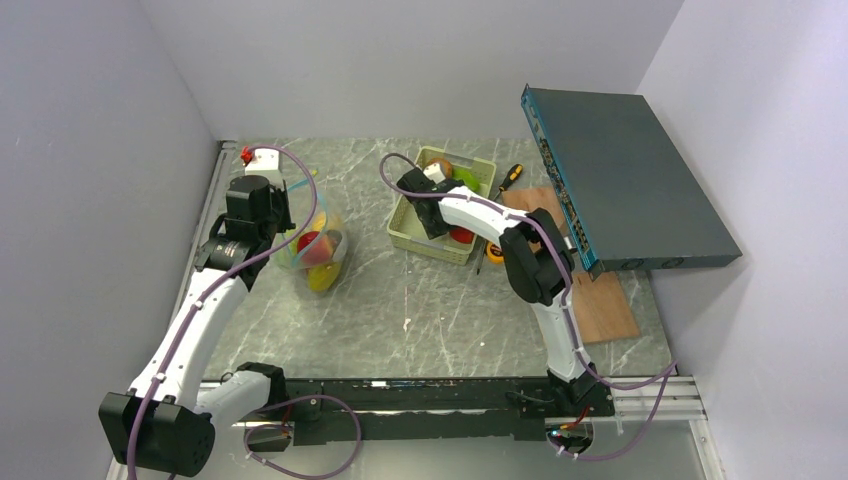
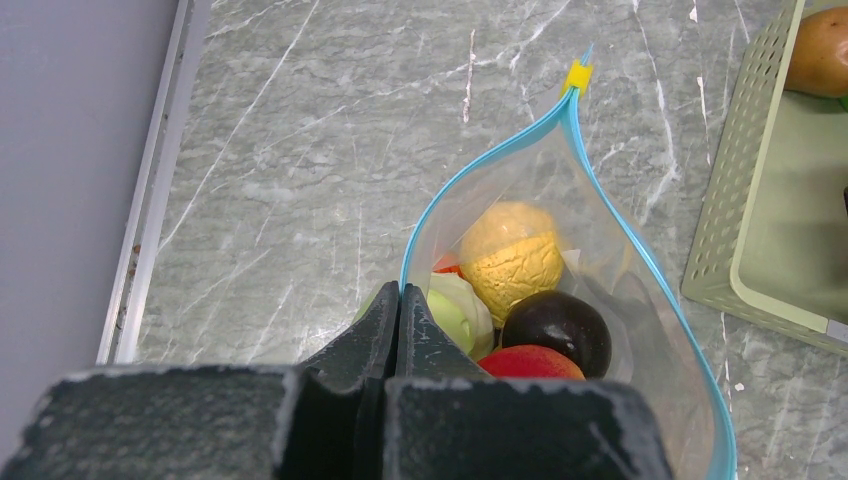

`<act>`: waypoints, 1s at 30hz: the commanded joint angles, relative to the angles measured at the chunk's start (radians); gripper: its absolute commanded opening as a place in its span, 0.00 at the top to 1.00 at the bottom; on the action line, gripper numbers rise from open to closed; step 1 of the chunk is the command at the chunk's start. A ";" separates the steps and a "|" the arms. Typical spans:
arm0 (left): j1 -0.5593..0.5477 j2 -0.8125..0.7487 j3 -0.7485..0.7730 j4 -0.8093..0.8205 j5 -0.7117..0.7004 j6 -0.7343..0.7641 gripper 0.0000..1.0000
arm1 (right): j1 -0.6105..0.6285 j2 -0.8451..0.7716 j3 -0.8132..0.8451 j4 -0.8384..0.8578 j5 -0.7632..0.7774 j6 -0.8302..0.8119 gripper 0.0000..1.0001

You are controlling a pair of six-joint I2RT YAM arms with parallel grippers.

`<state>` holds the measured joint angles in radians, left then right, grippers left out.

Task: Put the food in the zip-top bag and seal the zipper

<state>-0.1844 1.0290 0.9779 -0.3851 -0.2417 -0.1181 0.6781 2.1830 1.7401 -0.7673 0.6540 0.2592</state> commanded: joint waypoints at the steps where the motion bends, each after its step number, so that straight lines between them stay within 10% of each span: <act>1: -0.003 -0.026 0.005 0.032 -0.012 -0.001 1.00 | -0.002 0.000 0.003 0.009 0.010 0.017 0.16; 17: -0.003 -0.020 0.008 0.030 -0.009 -0.002 1.00 | 0.058 -0.245 -0.038 0.162 -0.085 -0.046 0.75; 30: -0.002 -0.028 0.002 0.035 -0.012 -0.003 1.00 | 0.068 -0.436 -0.050 0.514 -0.766 0.136 0.91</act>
<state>-0.1844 1.0290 0.9779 -0.3851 -0.2417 -0.1181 0.7467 1.8034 1.6890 -0.4564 0.1879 0.2871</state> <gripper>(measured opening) 0.013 0.652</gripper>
